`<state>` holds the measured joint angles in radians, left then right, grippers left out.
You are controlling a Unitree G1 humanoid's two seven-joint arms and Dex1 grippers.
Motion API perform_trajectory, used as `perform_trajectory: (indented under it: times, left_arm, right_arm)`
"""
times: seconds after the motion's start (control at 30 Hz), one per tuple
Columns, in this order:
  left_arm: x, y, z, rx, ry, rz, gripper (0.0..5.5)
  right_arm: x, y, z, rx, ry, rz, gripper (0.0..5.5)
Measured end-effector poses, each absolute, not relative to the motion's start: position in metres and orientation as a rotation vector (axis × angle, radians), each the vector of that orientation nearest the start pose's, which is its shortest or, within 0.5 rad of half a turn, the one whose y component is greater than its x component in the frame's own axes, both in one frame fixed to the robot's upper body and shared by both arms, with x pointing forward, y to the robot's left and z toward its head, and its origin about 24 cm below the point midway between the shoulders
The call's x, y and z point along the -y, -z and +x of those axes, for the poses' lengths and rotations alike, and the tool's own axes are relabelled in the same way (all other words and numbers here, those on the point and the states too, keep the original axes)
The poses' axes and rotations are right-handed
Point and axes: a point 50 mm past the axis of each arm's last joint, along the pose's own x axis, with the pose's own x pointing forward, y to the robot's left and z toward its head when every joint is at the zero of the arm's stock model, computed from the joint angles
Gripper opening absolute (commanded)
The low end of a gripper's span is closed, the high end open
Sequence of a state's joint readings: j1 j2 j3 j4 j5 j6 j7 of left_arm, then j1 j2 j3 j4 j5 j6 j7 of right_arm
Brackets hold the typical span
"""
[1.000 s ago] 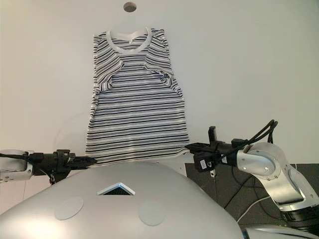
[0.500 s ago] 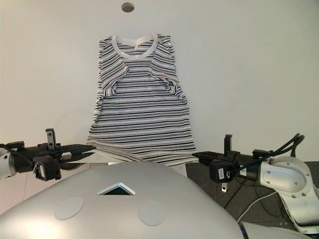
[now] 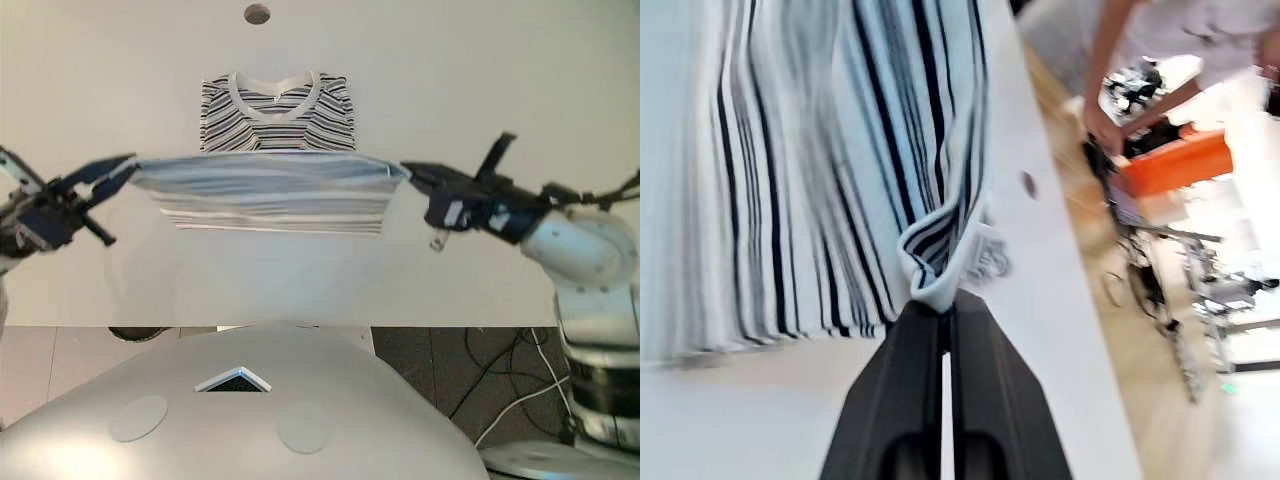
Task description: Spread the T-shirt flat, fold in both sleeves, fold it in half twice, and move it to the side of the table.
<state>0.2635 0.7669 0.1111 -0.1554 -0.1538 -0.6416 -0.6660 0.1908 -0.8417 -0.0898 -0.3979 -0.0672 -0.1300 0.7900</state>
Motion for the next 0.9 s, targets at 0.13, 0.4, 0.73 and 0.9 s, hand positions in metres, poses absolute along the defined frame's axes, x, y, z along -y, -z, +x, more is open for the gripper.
perform_trajectory:
  times: [0.13, 0.4, 0.73, 0.9]
  left_arm:
    - [-0.238, -0.097, 0.224, 0.279, 0.683, 0.807, 0.00]
    - [-0.222, -0.065, 0.287, 0.181, 0.657, 0.885, 0.00]
    - [-0.204, -0.037, 0.326, 0.062, 0.592, 0.883, 0.63]
    - [-0.205, -0.018, 0.327, -0.041, 0.526, 0.921, 1.26]
  right_arm:
    - [0.215, -0.115, 0.246, -0.062, -0.853, -0.987, 0.03]
    - [0.203, -0.083, 0.318, -0.197, -0.866, -0.954, 0.03]
    - [0.188, -0.062, 0.360, -0.224, -0.748, -0.932, 0.60]
    - [0.195, -0.041, 0.360, -0.306, -0.640, -0.931, 0.94]
